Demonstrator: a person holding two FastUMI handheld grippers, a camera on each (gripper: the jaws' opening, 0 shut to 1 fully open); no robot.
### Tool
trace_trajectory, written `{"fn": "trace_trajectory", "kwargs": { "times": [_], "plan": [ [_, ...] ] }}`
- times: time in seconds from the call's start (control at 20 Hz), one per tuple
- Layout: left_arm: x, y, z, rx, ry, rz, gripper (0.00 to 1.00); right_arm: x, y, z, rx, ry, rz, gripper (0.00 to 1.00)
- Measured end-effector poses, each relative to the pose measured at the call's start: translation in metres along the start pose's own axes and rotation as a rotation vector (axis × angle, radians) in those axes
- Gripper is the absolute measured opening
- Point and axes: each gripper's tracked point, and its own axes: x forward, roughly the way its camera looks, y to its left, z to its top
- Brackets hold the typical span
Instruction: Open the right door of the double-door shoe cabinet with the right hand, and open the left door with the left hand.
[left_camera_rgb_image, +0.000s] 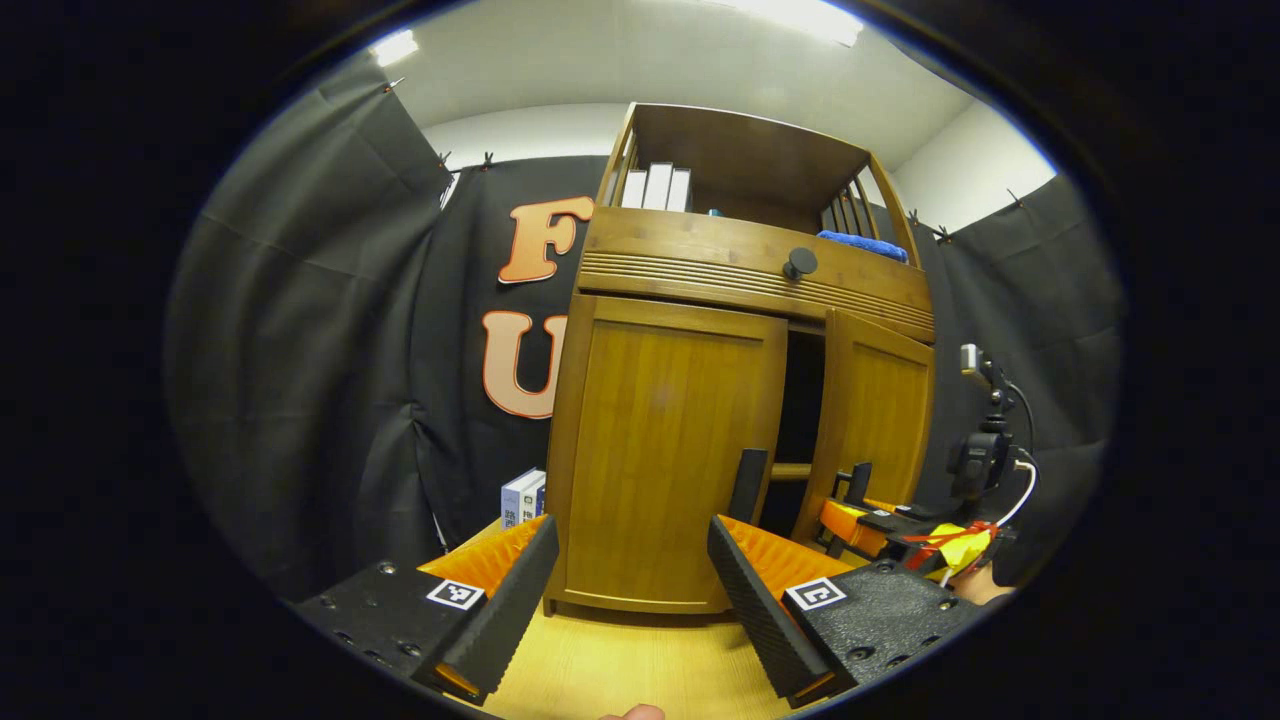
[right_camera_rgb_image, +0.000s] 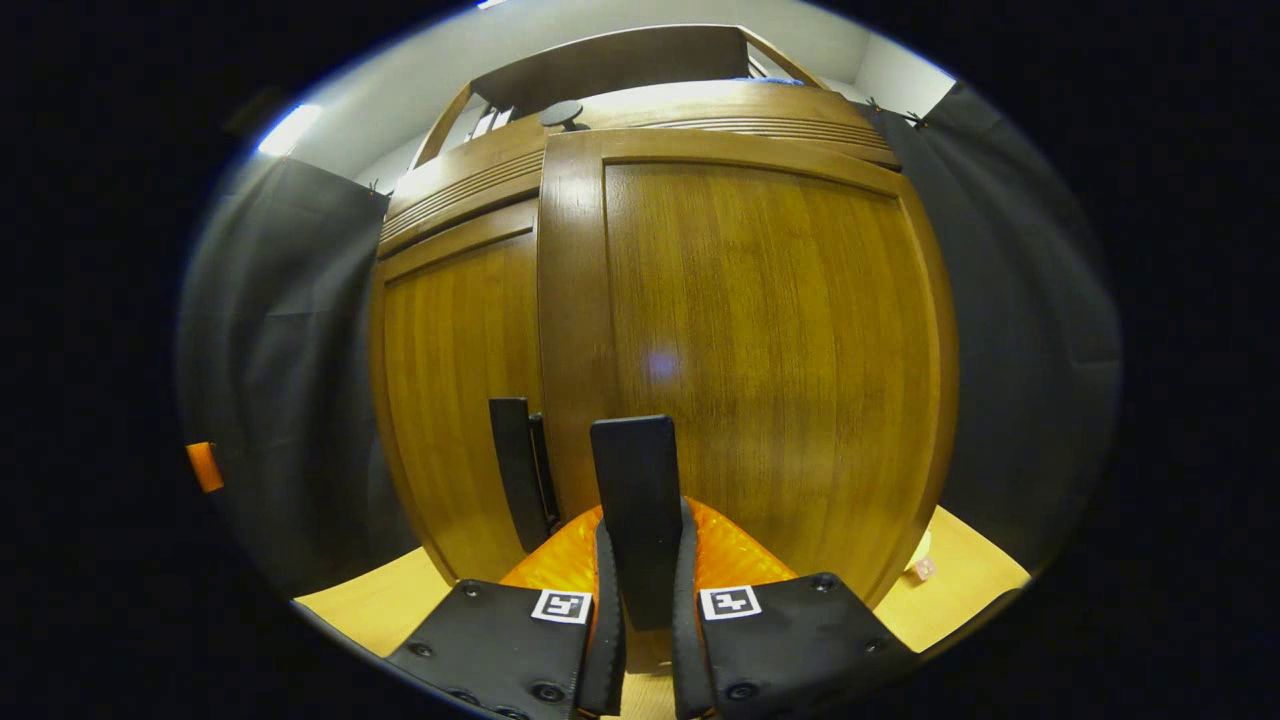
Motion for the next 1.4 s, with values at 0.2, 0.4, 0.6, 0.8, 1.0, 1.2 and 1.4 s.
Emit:
{"fn": "trace_trajectory", "kwargs": {
  "times": [0.2,0.4,0.6,0.8,1.0,1.2,1.4],
  "plan": [
    [0.004,-0.019,0.001,0.009,-0.003,-0.042,0.91,-0.022,-0.006,0.002,-0.006,0.013,0.001,0.27],
    [0.003,-0.04,-0.002,0.006,-0.003,-0.08,0.92,-0.049,-0.018,0.004,0.0,0.006,-0.022,0.26],
    [0.005,-0.058,-0.009,-0.013,0.01,-0.111,0.95,-0.078,-0.034,0.005,-0.001,0.009,-0.043,0.22],
    [0.008,-0.075,-0.016,-0.019,0.022,-0.131,0.92,-0.103,-0.052,0.006,-0.013,0.007,-0.069,0.31],
    [0.012,-0.08,-0.023,-0.023,0.035,-0.134,0.95,-0.12,-0.068,0.008,0.0,-0.001,-0.095,0.26],
    [0.015,-0.082,-0.027,-0.023,0.04,-0.125,0.95,-0.129,-0.082,0.008,-0.036,0.025,-0.132,0.23],
    [0.017,-0.083,-0.028,-0.031,0.028,-0.117,0.95,-0.146,-0.102,0.012,-0.053,0.026,-0.157,0.2]
  ]
}}
